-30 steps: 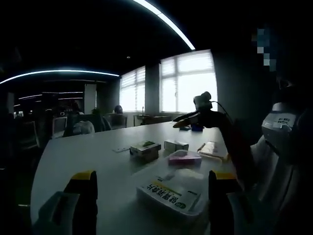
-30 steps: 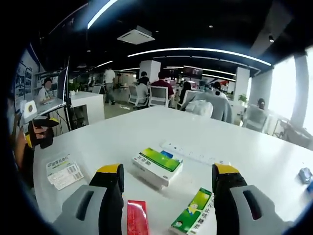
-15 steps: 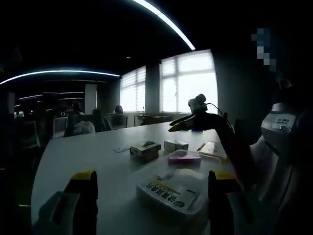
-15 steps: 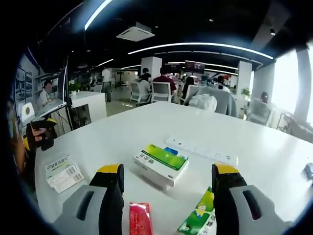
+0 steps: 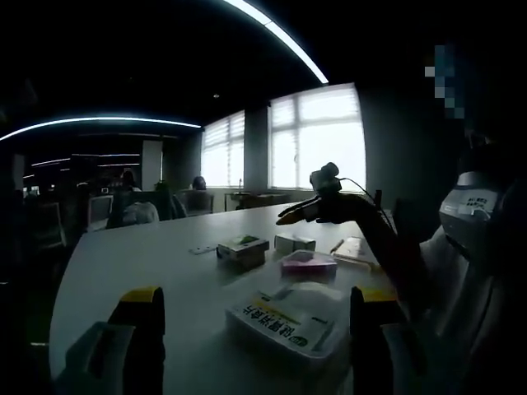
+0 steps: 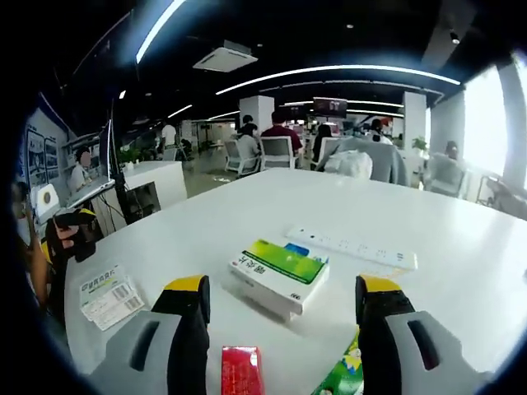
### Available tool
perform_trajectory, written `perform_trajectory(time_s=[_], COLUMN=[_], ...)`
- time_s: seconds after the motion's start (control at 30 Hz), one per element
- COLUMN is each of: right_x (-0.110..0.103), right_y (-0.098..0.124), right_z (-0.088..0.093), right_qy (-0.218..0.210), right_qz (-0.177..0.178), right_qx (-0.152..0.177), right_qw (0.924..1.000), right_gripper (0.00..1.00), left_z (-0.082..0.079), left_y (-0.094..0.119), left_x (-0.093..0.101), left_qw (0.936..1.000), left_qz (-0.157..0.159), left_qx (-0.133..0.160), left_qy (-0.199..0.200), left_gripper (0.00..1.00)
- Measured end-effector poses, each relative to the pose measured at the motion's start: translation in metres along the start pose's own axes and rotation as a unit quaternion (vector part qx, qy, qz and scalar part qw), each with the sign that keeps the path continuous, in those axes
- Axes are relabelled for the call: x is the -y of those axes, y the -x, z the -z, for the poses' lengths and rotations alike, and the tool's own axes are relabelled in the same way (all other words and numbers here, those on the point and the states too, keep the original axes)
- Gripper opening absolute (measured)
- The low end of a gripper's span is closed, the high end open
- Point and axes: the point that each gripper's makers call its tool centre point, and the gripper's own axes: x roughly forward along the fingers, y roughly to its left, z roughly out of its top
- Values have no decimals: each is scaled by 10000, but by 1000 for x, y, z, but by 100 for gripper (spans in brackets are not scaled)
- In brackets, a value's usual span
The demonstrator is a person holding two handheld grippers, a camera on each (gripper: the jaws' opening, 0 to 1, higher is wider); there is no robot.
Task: Arrange the small medicine boxes into an aligned row inside the storage area until every box is upright, visible, and separated from the surrounding clutter.
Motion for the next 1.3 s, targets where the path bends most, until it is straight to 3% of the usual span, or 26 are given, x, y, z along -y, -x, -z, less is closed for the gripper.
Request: perform_trajectory(time_s=[0.23, 0.87, 1.1, 1.3], right_x=[-4, -6, -6, -8], right_y=[-17, -29, -36, -47], right_z=[5, 21, 20, 27], right_qy=[-207, -428, -886, -1089], right_qz=[-106, -230, -326, -311], right_qx=[-53, -258, -97, -157], right_qw=[9997, 9985, 9955, 9934], right_gripper=[69, 66, 60, 59], left_z=[-3, 4, 1, 2], left_y=[0, -2, 0, 0], left_x=[-2, 0, 0, -3], left_qw=[10000, 10000, 10000, 10000], left_qz=[-23, -23, -7, -27], left_qx=[20, -67, 19, 36], left_qy=[-7, 19, 27, 87], left_gripper=[93, 92, 92, 92])
